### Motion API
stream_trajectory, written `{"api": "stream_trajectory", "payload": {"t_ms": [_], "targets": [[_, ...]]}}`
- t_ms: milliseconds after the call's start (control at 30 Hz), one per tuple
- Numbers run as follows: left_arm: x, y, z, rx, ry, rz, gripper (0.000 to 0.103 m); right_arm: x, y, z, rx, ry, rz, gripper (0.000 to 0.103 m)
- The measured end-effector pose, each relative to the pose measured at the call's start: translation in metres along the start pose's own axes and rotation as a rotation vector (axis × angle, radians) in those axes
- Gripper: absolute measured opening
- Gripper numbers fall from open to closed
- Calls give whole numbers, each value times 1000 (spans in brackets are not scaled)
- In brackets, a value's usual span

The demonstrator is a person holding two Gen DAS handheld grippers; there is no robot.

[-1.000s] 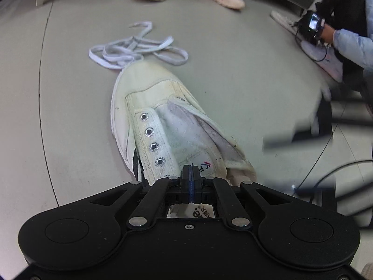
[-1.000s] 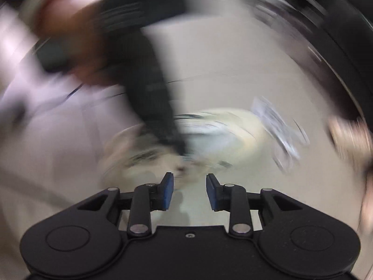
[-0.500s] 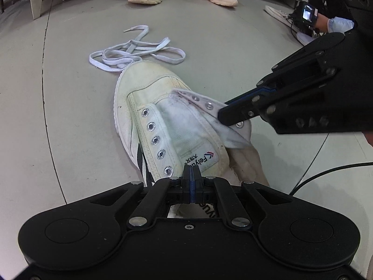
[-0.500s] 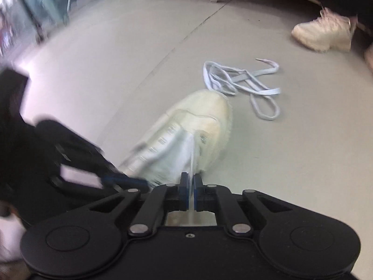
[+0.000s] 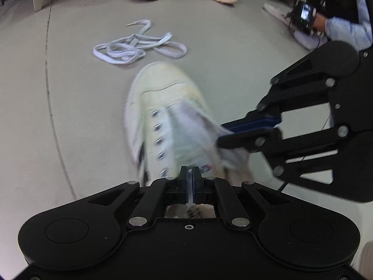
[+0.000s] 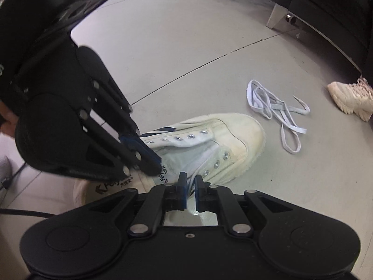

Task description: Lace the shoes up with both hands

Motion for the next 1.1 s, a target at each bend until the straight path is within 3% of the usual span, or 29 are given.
{"api": "stream_trajectory", "payload": {"t_ms": [233,367,467,533,600,633,733,833,900,1100], "targets": [[-8,-2,1,2,8,-9,0,2,0,7,-16,-3,-79,5],[-4,-2,3,14,-27,-49,0,0,0,1,-23,26,-74,6],[4,1,3,18,-46,-91,2,-20,7,-16,-29,76,13,16],[14,4,-1,4,-52,-127,3,-44,20,-33,-107,60,60,23],[23,10,-5,-24,-44,-127,6,-77,37,-46,-203,32,110,38],[27,13,-7,-33,-42,-129,6,-89,43,-44,-231,15,121,39],[30,17,-1,-10,-74,-148,6,-146,75,-12,-266,-105,85,39],[26,13,3,5,-77,-132,7,-197,100,36,-203,-154,65,39],[27,9,8,31,-92,-130,7,-227,112,66,-159,-159,97,38],[34,8,17,52,-123,-149,7,-257,121,106,-81,-99,169,36]]}}
Point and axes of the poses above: each gripper's, at about its wrist camera, not at the fingertips, and z roughly the way its jaws point, x to its left, y to its top, the point moved 2 cm from there along z, roughly the way its jaws point, and after that the axes turned 12 degrees about y, right-handed, at the moved point
